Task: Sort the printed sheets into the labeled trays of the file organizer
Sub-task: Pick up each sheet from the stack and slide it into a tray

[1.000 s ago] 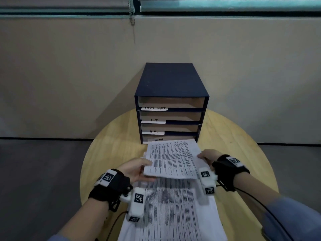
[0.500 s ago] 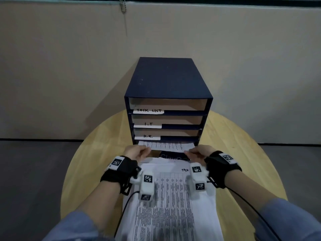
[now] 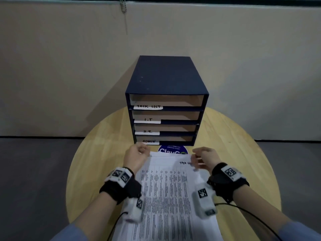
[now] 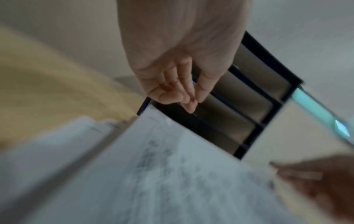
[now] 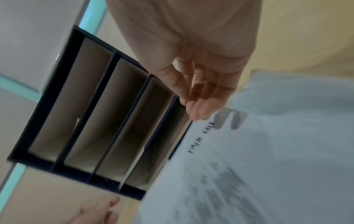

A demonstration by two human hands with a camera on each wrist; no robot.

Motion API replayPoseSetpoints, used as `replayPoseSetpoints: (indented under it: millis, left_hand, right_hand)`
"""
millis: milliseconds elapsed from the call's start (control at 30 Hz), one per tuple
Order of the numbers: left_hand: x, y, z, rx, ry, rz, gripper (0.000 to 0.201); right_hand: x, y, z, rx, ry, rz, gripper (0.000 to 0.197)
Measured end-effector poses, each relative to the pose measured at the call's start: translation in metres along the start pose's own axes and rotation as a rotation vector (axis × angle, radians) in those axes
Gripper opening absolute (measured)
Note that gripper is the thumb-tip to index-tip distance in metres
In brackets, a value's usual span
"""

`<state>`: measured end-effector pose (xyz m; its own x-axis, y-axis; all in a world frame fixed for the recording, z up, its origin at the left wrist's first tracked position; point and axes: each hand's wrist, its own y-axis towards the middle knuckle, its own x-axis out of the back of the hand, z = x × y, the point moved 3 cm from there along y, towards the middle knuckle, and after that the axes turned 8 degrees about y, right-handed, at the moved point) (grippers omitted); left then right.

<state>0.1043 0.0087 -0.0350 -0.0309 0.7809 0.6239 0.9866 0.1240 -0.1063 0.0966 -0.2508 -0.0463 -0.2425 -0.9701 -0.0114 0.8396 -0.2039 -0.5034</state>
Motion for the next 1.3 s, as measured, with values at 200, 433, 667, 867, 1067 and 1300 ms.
replayPoseSetpoints:
  millis: [200,433,667,867,1067,1300]
  left_hand:
    - [-0.024,-0.028,0.017,-0.297,0.805,0.165,0.066]
    - [-0.02,-0.048,0.016,-0.333,0.847,0.043,0.054]
    - [0.001,-0.058,0.005,-0.352,0.514,-0.024,0.004]
    - [0.036,-0.056,-0.007,-0.079,-0.291,0.096,0.009]
    - [0.041,-0.059,-0.013,0.009,-0.451,0.168,0.016]
    - [0.038,-0.062,-0.017,0.035,-0.486,0.174,0.014]
  right_hand:
    - [0.013,-0.048,-0.05,0.082,-0.463,-0.119,0.025]
    - [0.014,-0.068,-0.071,0.11,-0.772,-0.08,0.062]
    - [0.018,-0.076,-0.06,0.091,-0.688,-0.054,0.062]
    - [0.026,-0.084,-0.035,0.2,-0.405,0.047,0.042]
    - [0.018,-0.093,-0.028,0.131,-0.206,0.114,0.015]
    - [0.02,-0.095,-0.033,0.086,-0.094,0.142,0.023]
